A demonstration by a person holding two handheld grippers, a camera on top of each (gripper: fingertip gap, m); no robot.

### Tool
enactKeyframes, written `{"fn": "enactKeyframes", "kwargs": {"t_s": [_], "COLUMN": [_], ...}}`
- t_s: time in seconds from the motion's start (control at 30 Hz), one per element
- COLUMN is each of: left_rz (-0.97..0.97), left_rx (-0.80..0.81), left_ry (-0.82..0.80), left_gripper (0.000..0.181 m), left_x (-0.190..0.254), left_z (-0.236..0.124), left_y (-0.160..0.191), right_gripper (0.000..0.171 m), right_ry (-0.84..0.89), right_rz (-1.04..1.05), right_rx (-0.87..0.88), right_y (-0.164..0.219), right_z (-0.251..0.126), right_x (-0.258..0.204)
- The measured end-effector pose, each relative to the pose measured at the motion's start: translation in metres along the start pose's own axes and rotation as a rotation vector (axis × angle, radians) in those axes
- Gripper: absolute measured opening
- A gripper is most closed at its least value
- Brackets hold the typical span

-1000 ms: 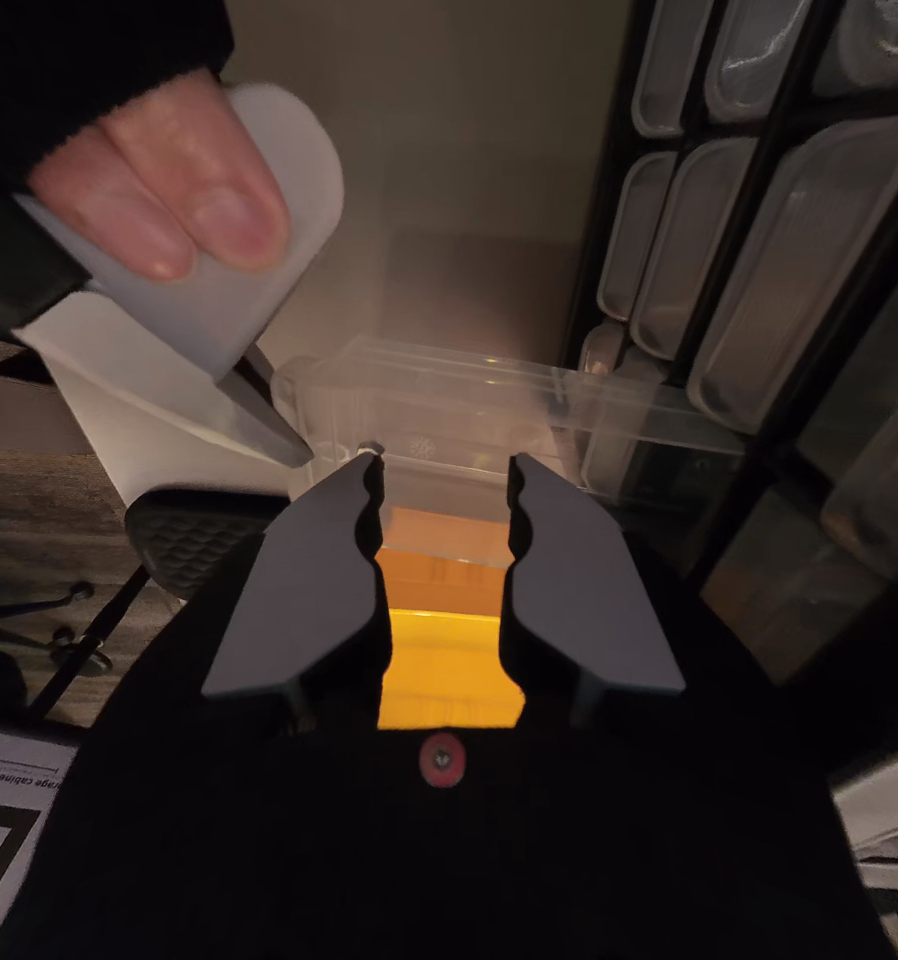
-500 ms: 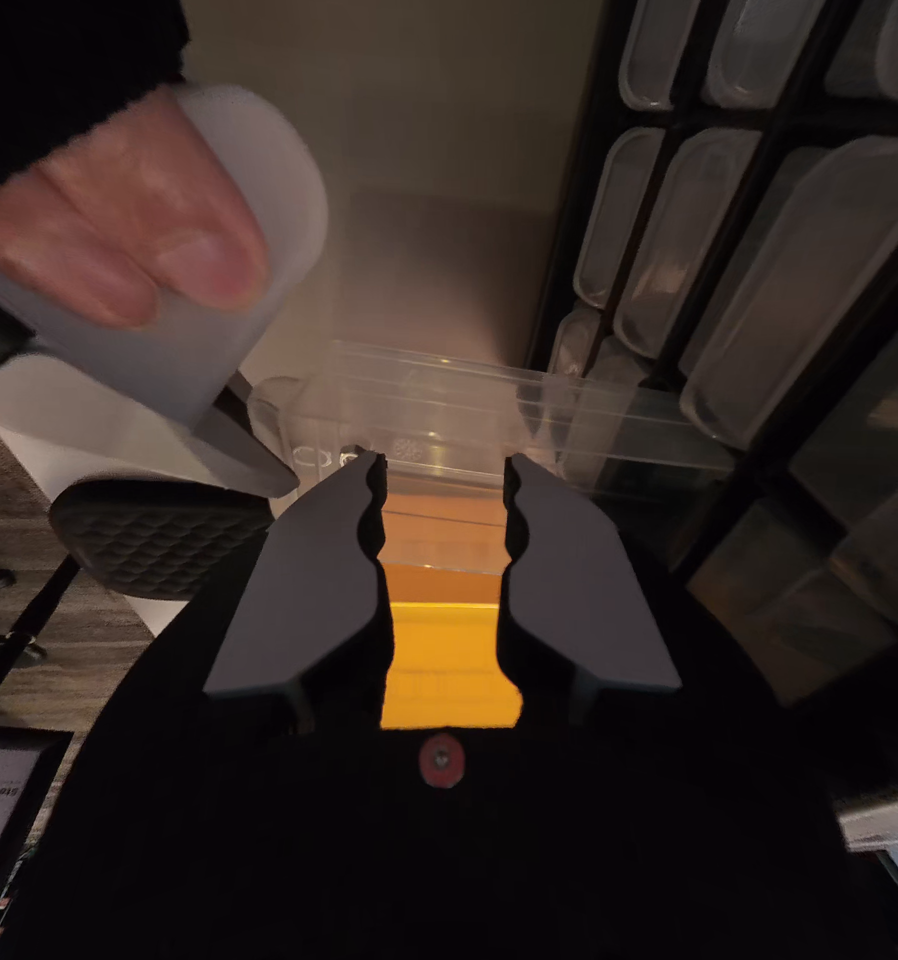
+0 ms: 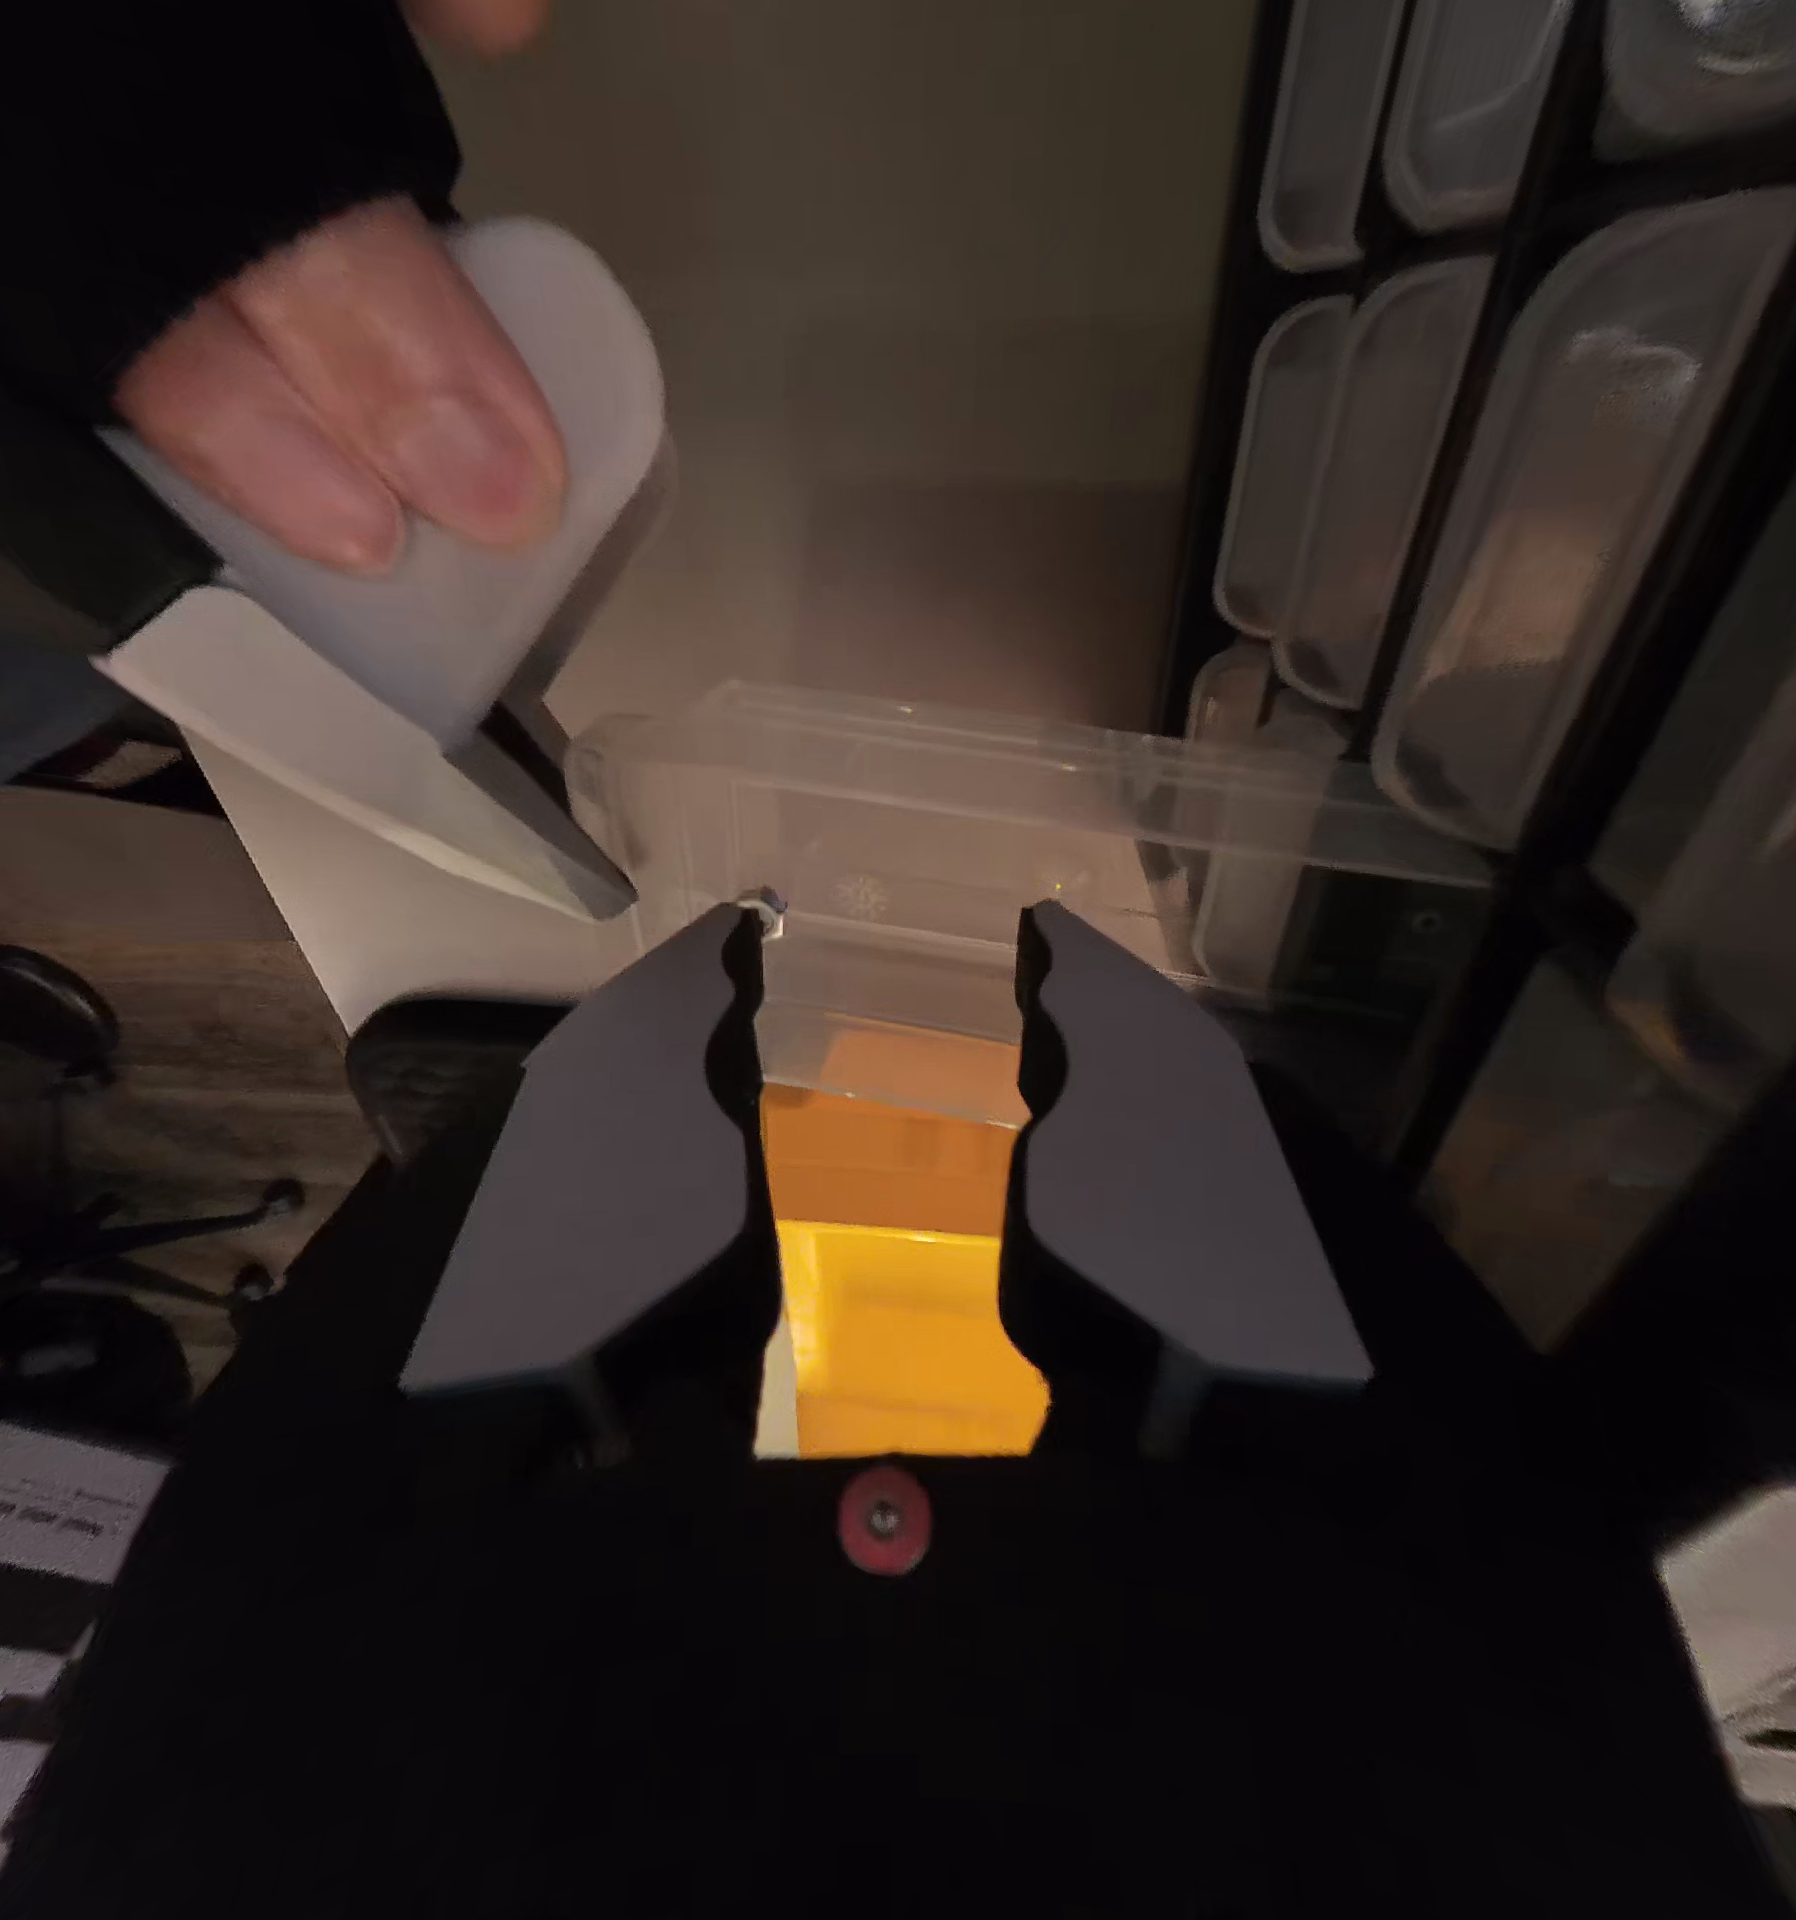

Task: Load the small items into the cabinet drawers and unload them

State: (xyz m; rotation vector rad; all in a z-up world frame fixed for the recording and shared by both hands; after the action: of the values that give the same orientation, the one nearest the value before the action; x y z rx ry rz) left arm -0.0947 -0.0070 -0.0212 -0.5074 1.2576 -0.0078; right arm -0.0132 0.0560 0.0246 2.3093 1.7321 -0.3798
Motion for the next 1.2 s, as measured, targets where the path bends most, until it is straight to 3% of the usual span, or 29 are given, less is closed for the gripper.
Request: {"fn": "enactKeyframes", "kwargs": {"t_s": [0.4,0.67,1.2], "left_rz": [0.032,0.028,0.061], "left_rx": [0.015,0.013,0.018], "left_ry": [0.001,-0.002,-0.003], "left_gripper": [0.016,0.016,0.016], "left_x": [0.004,0.007,0.011], "left_z": [0.0,0.0,0.0], "left_y": [0.0,-0.001,-0.004], "right_gripper": [0.048,0.061,0.073], "right_ry": [0.041,0.16,0.202], "right_rz": [-0.059,-0.076,-0.084], "right_rx": [-0.135,-0.112,-0.111], "right_y": [-0.002,0.0,0.001], "right_z": [0.007,0.01,0.013], "right_x": [-0.001,0.001,0.003]}}
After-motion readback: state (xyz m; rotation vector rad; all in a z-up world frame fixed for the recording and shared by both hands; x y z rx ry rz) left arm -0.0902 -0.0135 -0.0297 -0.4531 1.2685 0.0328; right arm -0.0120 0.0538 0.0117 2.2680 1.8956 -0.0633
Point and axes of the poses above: each gripper's, where its closed fingertips meet, z out along the fingers, y out of its underside, x = y × z across the jaws, the point moved 7 cm from there along -z, back along the fingers, and after that the axes turned 14 degrees about -y, right-handed, at the moved point
